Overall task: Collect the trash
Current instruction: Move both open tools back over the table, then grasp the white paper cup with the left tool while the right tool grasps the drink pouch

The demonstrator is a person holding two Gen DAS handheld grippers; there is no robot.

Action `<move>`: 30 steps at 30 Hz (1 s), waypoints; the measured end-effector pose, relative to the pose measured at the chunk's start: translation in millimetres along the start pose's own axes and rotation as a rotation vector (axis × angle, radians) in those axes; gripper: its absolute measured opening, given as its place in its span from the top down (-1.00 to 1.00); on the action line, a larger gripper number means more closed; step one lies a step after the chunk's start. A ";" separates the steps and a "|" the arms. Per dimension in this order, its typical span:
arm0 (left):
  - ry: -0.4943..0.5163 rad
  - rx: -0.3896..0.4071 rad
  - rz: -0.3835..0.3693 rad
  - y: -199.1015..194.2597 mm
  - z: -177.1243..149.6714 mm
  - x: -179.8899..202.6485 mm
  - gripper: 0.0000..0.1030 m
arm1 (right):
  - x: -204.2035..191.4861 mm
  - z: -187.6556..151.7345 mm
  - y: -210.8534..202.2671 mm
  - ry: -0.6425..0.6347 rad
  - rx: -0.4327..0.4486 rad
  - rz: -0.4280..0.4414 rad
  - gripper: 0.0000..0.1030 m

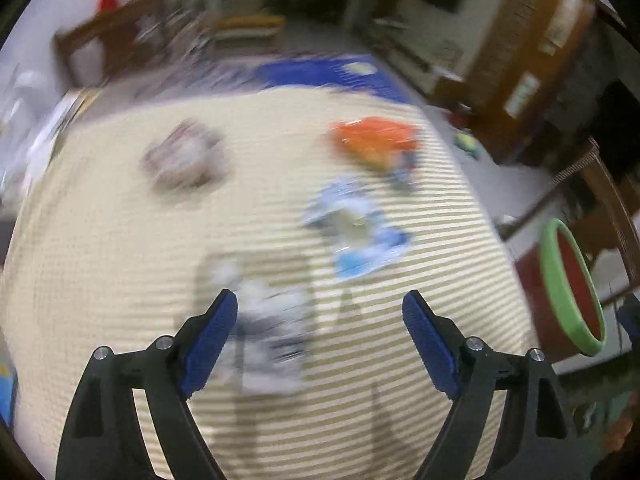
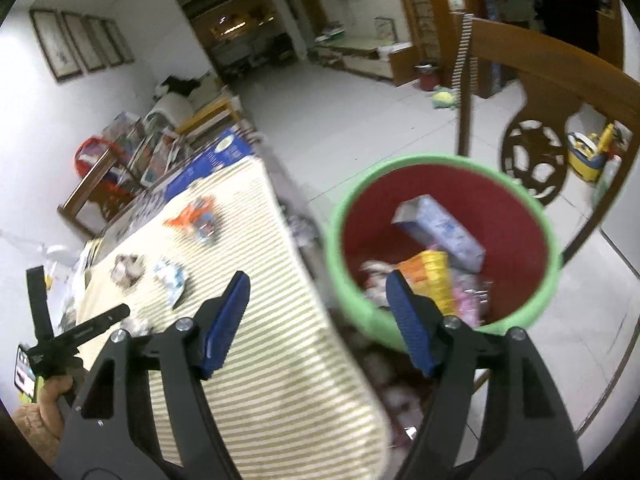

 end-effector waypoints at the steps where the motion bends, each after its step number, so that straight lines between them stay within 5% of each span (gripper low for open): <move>1: -0.019 -0.019 -0.006 2.9 -6.1 -11.4 -0.57 | -13.6 -5.0 5.3 -0.015 -0.015 0.009 -0.33; 6: -0.011 -0.111 -0.086 27.1 -24.2 -22.2 -0.53 | -75.6 -28.3 29.0 -0.100 -0.073 0.052 -0.37; 8: 0.019 -0.143 -0.114 38.9 -27.6 -21.4 -0.19 | -99.0 -39.1 40.0 -0.133 -0.103 0.066 -0.38; 9: 0.024 -0.163 -0.130 43.1 -29.9 -21.9 0.18 | -108.0 -43.3 44.4 -0.147 -0.115 0.070 -0.38; 10: 0.022 -0.178 -0.157 45.4 -32.6 -19.3 0.21 | -118.0 -48.0 50.6 -0.163 -0.129 0.073 -0.38; 17: 0.086 -0.094 -0.202 22.5 -20.3 -38.0 0.26 | -172.3 -69.2 101.6 -0.275 -0.222 0.074 -0.38; 30: -0.013 -0.028 -0.164 8.2 -9.4 -90.0 0.25 | -220.5 -96.7 219.2 -0.528 -0.368 -0.033 -0.38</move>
Point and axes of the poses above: each gripper's, at about its wrist camera, not at the fingertips, and y roughly the way its jaws point, x to its right, z to its top, the point moved 10 cm from there along y, roughly the way its jaws point, and after that the axes turned 10 degrees about y, right-handed, at the moved point
